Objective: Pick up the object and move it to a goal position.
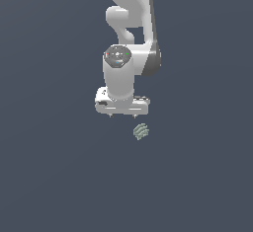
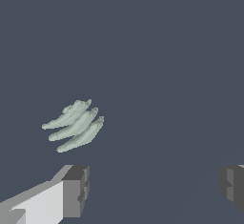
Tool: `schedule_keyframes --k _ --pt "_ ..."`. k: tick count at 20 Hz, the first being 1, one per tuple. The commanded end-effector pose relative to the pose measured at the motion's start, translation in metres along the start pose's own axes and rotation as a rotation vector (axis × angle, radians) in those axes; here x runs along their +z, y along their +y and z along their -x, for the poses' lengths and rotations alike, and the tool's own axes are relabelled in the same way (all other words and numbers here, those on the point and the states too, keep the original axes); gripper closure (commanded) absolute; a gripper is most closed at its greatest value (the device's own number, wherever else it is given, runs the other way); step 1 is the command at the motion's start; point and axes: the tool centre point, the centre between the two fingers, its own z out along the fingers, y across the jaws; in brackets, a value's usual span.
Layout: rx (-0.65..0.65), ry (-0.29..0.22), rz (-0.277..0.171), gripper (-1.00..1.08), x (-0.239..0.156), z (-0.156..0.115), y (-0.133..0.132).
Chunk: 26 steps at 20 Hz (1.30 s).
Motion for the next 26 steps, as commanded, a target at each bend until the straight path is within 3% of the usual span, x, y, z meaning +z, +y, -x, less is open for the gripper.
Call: schedule_keyframes --k 1,7,18,26 --pt "-0.024 0.001 0.002 -0.92 0.003 -0.001 -0.003" --pt "-0.143 0.008 0.012 -0.92 0.015 -0.004 -0.019" --pt "-0.482 0.028 0.030 -0.92 0.048 -0.009 -0.067" --pt "-0.602 0.037 0.033 -0.92 0.060 -0.009 -0.085"
